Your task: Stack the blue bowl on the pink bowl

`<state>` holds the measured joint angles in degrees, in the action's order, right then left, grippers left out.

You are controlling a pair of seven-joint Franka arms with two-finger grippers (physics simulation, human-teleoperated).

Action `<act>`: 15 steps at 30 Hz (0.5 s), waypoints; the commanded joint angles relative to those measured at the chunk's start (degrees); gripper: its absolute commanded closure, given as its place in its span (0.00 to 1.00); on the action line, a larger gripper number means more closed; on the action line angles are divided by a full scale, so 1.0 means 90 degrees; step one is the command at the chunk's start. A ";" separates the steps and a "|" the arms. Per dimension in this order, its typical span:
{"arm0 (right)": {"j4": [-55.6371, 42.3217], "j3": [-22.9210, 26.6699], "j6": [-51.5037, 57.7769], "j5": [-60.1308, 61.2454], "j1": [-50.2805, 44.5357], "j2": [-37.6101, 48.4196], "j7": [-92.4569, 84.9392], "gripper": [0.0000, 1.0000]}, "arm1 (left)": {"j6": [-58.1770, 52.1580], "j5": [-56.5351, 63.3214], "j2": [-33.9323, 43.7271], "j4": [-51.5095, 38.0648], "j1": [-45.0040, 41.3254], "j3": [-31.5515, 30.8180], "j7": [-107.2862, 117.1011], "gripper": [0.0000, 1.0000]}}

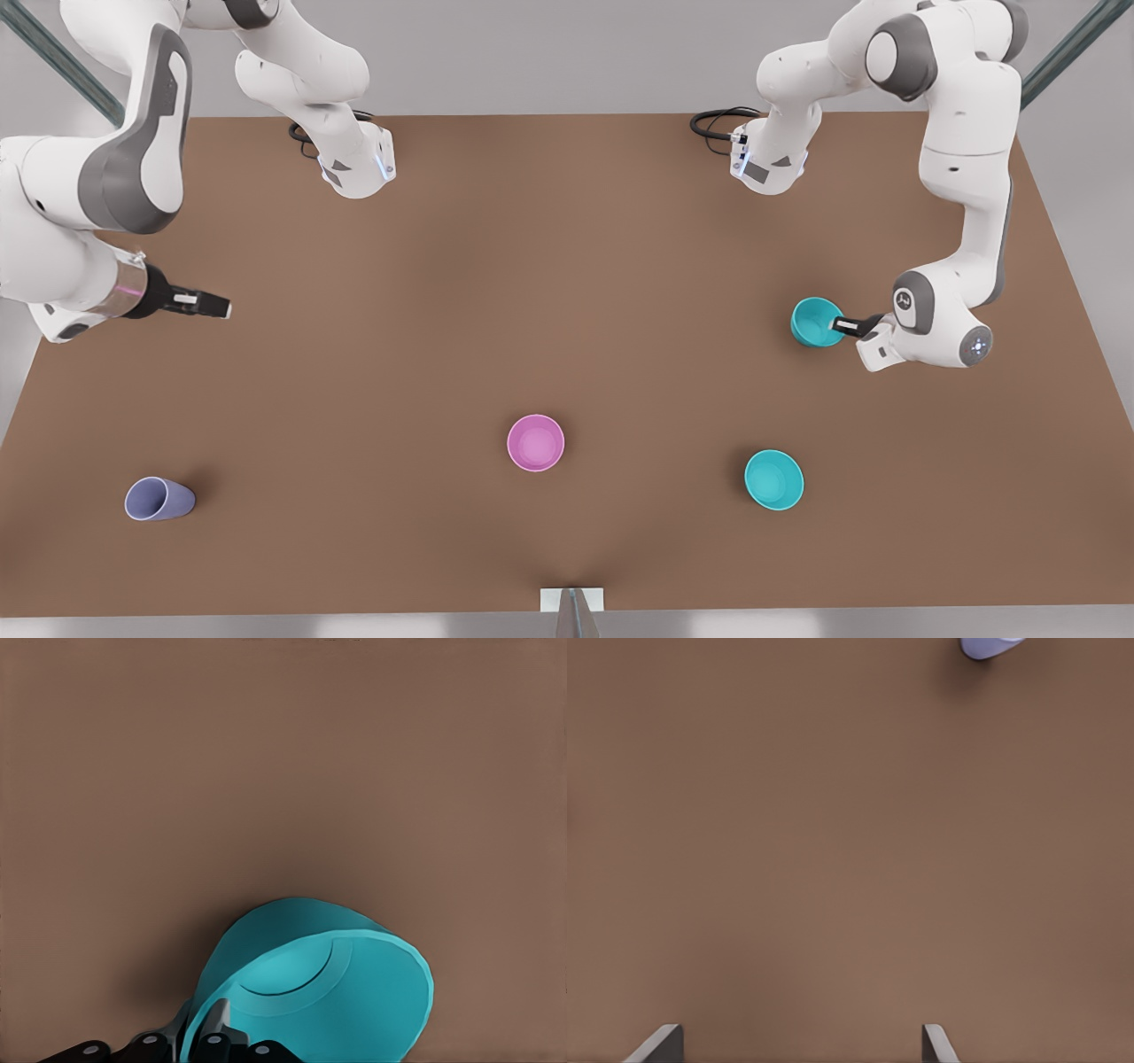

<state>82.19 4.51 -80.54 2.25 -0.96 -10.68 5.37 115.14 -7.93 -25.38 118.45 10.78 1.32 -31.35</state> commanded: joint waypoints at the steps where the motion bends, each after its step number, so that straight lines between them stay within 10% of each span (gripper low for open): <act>1: -0.0002 0.0007 -0.0163 0.0024 0.0000 -0.0034 -0.0508 0.00 | -0.0156 -0.0037 0.0144 -0.0026 -0.0065 0.0000 -0.0863 0.79; 7: 0.0008 0.0046 -0.0163 0.0034 0.0000 -0.0122 -0.0528 0.00 | -0.0722 -0.0037 0.1267 -0.0893 -0.2925 -0.0020 0.4319 0.79; 11: 0.0008 0.0056 -0.0153 0.0034 0.0000 -0.0131 -0.0538 0.00 | -0.1846 -0.0037 -0.1096 -0.5005 -0.4059 -0.0049 0.6910 0.79; 15: 0.0008 0.0095 -0.0133 0.0014 -0.0010 -0.0131 -0.0557 0.00 | -0.1027 -0.0018 -0.2209 -0.6480 -0.4586 -0.0049 0.7534 0.79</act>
<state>82.29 5.33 -81.80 2.37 -1.10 -11.93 2.65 104.59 -7.87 -43.68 62.09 -29.73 0.86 -4.99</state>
